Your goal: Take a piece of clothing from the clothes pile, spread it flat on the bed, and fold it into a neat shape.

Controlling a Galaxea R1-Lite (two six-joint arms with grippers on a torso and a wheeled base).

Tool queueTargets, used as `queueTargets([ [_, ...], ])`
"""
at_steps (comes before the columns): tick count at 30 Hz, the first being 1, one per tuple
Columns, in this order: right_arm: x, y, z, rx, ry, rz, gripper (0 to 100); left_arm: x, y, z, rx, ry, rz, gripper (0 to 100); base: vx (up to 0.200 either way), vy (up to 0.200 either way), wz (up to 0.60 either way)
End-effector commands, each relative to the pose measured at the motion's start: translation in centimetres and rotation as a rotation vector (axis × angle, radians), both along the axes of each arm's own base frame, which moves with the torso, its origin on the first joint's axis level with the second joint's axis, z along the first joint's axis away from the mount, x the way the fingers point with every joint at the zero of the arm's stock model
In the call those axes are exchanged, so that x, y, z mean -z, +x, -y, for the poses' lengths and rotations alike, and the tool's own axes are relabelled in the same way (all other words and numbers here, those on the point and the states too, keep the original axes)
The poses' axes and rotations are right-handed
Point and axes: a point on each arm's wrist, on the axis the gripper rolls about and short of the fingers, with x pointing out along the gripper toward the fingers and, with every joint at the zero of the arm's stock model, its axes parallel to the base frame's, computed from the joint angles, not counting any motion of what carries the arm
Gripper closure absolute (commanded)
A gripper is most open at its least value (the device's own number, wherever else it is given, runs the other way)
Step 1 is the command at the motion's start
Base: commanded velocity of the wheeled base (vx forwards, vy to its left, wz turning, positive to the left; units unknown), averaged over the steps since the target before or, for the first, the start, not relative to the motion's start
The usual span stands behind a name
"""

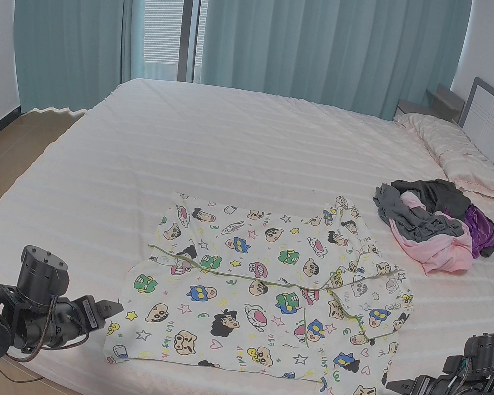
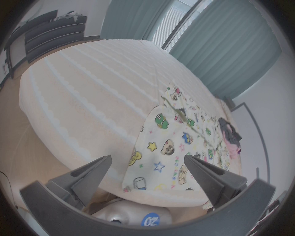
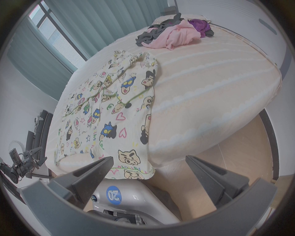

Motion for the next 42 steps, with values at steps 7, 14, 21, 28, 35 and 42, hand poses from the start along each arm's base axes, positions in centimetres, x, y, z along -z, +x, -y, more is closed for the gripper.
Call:
queueTargets([
  [7,-0.5,0.2,0.0,0.005,0.006,0.032,0,-1.0,0.8,0.2,-0.031,-0.053,0.052,0,0.200,0.000,0.00],
  [14,-0.5,0.2,-0.1,0.002,0.007,0.030,0,-0.5,1.1,0.4,-0.032,-0.046,0.032,0,0.000,0.000,0.00],
  [21,-0.4,0.2,-0.1,0.002,0.007,0.029,0,0.1,1.1,0.7,-0.021,-0.036,0.008,0,0.000,-0.143,0.00],
  [28,-0.4,0.3,-0.1,0.006,0.010,0.027,0,0.0,1.1,0.8,-0.015,-0.037,0.011,0,0.000,-0.200,0.00],
  [35,-0.4,0.4,-0.1,0.003,0.010,0.031,0,-0.6,1.9,0.3,-0.046,-0.046,0.046,0,0.000,0.000,0.00],
  [42,-0.4,0.2,-0.7,-0.022,0.018,0.025,0,-1.7,4.9,-2.4,-0.007,-0.082,0.100,0,0.000,0.000,0.00],
])
